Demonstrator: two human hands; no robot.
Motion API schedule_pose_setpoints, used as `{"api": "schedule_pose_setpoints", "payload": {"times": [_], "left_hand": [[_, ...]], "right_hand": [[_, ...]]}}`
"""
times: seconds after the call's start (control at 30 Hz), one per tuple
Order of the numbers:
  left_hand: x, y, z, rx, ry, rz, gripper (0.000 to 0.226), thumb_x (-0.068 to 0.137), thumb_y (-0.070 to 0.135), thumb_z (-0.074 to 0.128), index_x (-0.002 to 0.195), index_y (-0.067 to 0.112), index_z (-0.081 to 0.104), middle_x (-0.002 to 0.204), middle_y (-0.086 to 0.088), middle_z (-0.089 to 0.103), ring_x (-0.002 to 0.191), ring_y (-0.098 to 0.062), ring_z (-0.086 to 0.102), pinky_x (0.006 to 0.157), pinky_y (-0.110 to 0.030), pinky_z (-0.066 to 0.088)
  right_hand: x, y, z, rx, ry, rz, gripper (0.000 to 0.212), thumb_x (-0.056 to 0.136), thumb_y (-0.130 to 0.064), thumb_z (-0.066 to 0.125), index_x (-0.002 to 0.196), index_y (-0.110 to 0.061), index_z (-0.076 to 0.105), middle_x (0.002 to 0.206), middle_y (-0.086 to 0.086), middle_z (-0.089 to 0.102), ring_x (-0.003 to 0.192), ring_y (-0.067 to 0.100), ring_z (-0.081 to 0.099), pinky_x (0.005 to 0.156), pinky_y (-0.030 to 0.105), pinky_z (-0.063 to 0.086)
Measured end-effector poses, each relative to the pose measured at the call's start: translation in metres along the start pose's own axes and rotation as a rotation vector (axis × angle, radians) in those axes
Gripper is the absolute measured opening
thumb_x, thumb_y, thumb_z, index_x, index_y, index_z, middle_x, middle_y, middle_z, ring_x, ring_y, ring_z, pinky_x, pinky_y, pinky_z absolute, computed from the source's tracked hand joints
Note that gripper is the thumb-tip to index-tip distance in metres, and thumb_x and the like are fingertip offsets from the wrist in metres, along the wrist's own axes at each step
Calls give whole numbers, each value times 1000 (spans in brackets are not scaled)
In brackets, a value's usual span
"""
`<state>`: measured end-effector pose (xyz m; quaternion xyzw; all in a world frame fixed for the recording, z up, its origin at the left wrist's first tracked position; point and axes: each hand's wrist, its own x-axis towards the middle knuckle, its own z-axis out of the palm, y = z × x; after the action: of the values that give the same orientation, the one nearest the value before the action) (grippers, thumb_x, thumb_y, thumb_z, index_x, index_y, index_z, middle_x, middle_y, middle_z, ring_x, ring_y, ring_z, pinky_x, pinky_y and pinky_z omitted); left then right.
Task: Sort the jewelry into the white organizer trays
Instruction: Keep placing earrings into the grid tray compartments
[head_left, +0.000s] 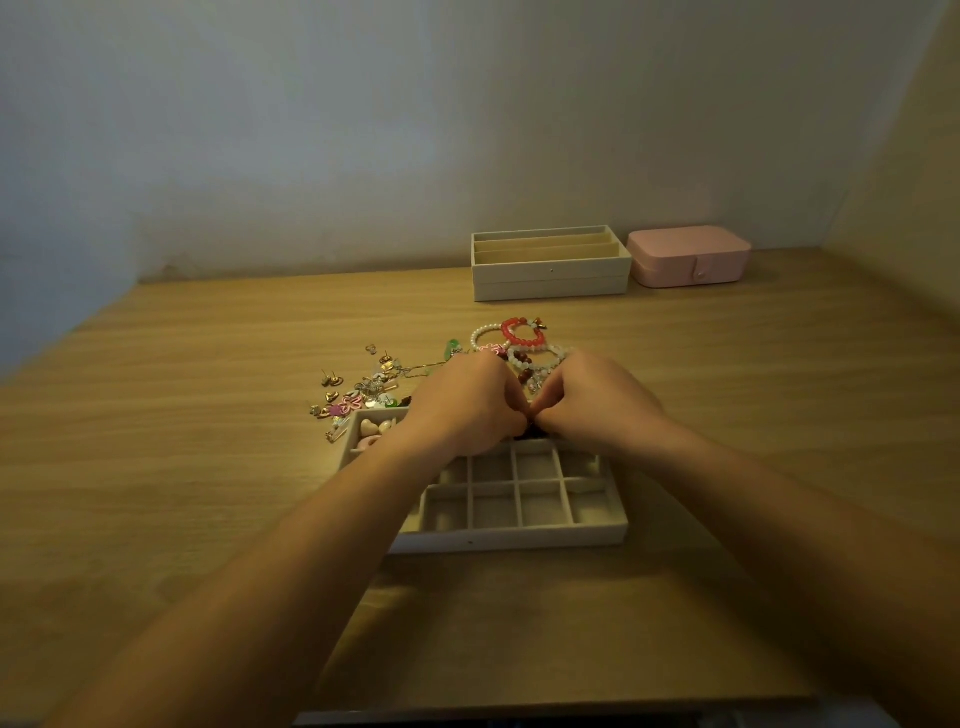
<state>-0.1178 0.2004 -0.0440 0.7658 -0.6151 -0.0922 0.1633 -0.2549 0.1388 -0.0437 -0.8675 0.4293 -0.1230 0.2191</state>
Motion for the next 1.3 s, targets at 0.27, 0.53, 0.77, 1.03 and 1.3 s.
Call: {"api": "schedule_pose_setpoints", "payload": {"times": [0.27,0.53,0.77,1.03,1.3], "left_hand": [[-3,-4,-4,-135,-10,-10,8,89,30,71,88,29,79,74,9,72,74,-13,67,74,-42,60],[-19,-7,-13,-197,-23,-9,23,98,25,55,98,30,78,90,12,68,69,-8,62,67,-31,57],[-28,-13,-18,-248,-42,-20,23,98,23,56,101,27,78,91,7,70,67,-10,58,61,-26,51],[-28,-59,-52,-325,151,-118,16,96,19,60,95,29,72,90,12,62,82,1,54,64,-16,41],[-18,-162,-63,-297,357,-399,22,93,7,60,96,26,71,97,-7,69,78,-18,61,69,-25,42]], "right_hand": [[1,0,-8,93,-89,23,22,94,-12,61,95,-20,82,91,2,74,89,17,67,81,39,60],[-4,9,-18,356,-163,39,21,98,-8,58,96,-13,78,98,3,73,100,18,67,95,39,57],[0,4,-9,418,-145,49,20,97,-11,60,91,-14,79,98,8,74,100,25,67,90,41,57],[31,-50,2,437,-35,-89,17,98,-23,62,104,-14,76,106,-1,71,103,12,61,89,33,50],[72,-107,28,437,-182,-116,27,101,-6,49,104,-18,73,92,-6,60,89,10,55,83,31,48]]}}
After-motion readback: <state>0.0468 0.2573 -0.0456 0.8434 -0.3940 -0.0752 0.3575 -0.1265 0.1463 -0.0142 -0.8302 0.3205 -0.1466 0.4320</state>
